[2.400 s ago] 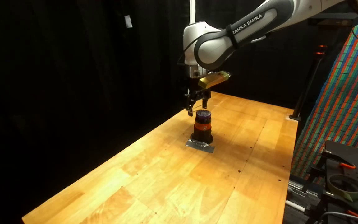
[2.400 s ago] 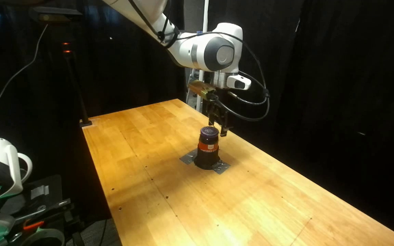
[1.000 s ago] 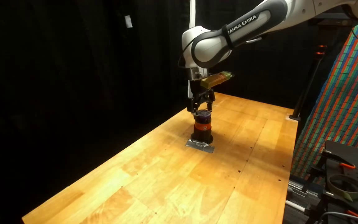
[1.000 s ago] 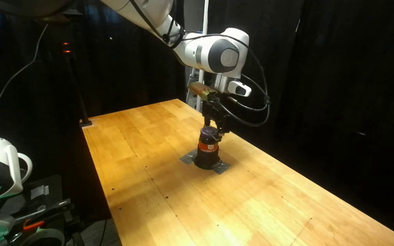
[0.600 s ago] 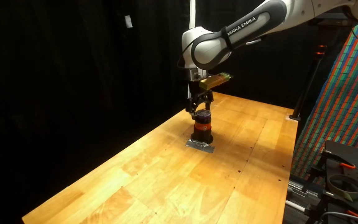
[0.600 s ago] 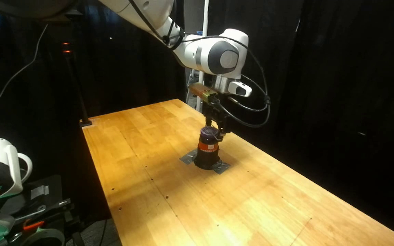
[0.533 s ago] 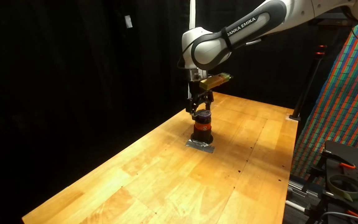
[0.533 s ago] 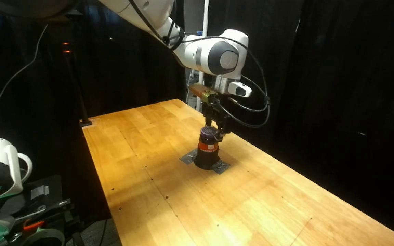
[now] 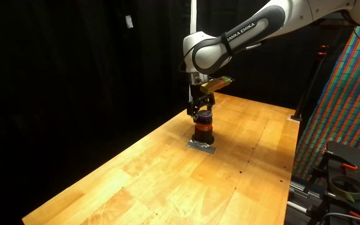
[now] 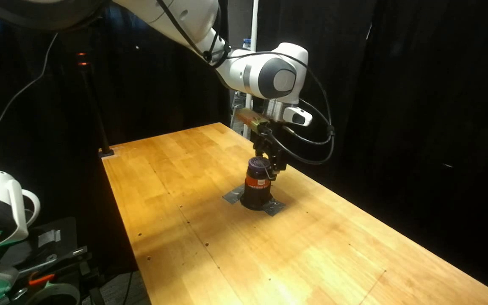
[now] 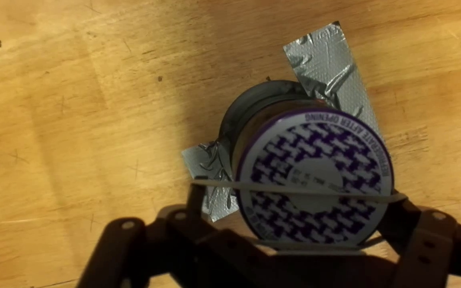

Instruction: Put the elastic around the bottle

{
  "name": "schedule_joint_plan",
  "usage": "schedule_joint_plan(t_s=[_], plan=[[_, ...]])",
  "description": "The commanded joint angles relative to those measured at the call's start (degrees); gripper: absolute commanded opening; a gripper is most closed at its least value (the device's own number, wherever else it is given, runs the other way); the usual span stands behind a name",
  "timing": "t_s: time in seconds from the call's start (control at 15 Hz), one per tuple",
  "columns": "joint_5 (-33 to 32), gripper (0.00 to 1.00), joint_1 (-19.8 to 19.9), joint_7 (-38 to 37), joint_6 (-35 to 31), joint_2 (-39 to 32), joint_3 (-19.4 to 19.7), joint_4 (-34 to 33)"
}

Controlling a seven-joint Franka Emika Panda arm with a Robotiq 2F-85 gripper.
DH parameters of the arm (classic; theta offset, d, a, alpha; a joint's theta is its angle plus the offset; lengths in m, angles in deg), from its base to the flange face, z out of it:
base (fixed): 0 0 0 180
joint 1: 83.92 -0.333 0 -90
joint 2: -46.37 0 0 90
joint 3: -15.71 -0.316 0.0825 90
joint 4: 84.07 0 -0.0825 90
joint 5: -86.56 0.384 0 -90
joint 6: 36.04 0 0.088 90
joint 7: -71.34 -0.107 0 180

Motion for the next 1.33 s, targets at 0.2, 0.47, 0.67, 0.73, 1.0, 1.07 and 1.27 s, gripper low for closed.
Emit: schedule_joint_plan(t_s=[0.2, 0.47, 0.67, 0.73, 1.0, 1.07, 1.27], plan=[[0.7, 1.00, -0.3, -1.9, -0.8, -2.5, 1.2, -2.0], [0.7, 1.00, -0.4, -2.9, -0.4, -3.1, 1.4, -2.6], [0.7, 1.00, -0.5, -4.0, -0.6, -3.9, 1.6, -3.9], [0.8, 1.00, -0.5, -4.2, -0.5, -4.2, 1.7, -4.4], [1.0, 1.00, -0.3, -5.3, 0.3, -5.5, 1.9, -6.8], [1.0, 1.00, -0.3, -5.5, 0.5, -5.8, 2.0, -7.3], [1.2, 1.00, -0.2, -5.5, 1.2, -6.2, 2.0, -8.1]])
